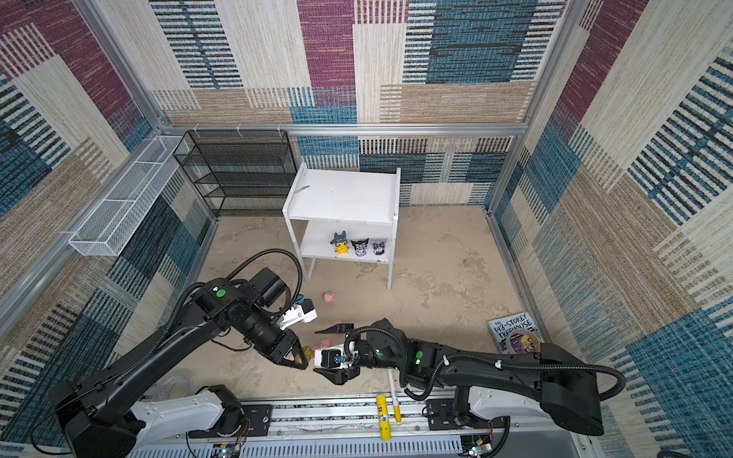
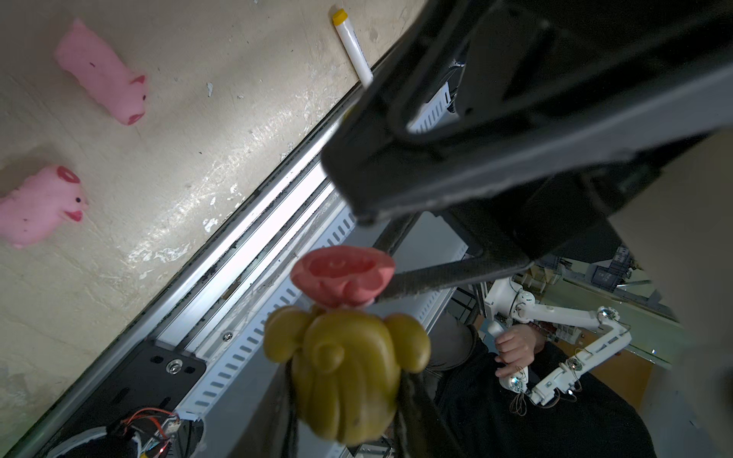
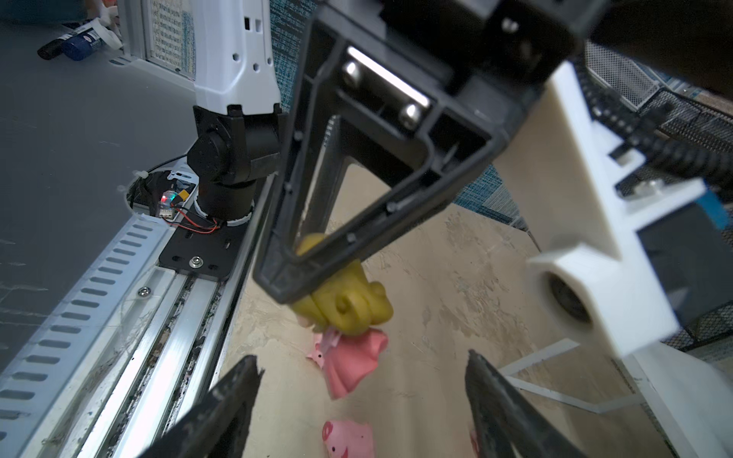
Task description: Place and organize the plastic toys onto the shelf
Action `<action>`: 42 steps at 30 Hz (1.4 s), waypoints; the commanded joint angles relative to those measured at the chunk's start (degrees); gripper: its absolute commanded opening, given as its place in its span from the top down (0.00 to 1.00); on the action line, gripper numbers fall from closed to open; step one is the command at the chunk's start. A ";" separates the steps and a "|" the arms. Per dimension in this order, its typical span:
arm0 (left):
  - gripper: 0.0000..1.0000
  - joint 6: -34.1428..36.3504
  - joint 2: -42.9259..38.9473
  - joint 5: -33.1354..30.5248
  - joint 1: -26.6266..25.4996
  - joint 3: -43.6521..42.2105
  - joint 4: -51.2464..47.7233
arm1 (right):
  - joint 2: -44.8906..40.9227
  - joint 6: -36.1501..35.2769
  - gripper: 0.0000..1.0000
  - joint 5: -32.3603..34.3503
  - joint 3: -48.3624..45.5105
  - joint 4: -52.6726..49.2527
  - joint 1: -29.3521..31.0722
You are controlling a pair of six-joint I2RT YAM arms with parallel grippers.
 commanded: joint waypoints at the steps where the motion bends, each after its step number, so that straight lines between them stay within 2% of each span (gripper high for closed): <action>1: 0.70 1.59 -0.24 0.26 -0.02 -0.13 -0.97 | 1.82 -3.22 0.25 -0.09 2.28 -1.36 0.73; 4: 0.70 1.53 -0.51 -0.16 0.03 -0.19 -0.92 | 3.03 -4.08 0.38 0.56 3.87 -3.17 1.21; 13: 0.70 1.62 -0.62 -0.11 -0.01 -0.24 -0.99 | 4.23 -4.23 0.61 1.46 5.82 -6.04 1.52; 22: 0.69 1.44 0.00 -0.64 -0.02 0.13 -0.95 | 4.32 -3.64 0.72 1.57 6.24 -5.69 1.79; 26: 0.58 1.63 0.96 -1.56 -0.02 1.11 -0.98 | 4.75 -2.23 0.76 0.62 6.27 -5.95 1.79; 28: 0.49 2.06 1.07 -2.43 -0.02 1.91 -0.98 | 5.33 0.11 0.77 0.22 6.27 -6.04 1.73; 32: 0.41 2.91 1.06 -4.34 -0.01 3.85 -0.85 | 6.03 6.20 0.78 -0.42 5.20 -3.66 1.70; 37: 0.36 3.51 0.41 -7.04 0.54 4.88 -0.01 | 6.02 17.76 0.78 -0.79 2.88 0.06 -0.14; 42: 0.33 2.63 -5.18 -15.12 1.59 2.39 7.45 | 2.36 31.47 0.78 -5.58 -1.37 4.02 -5.01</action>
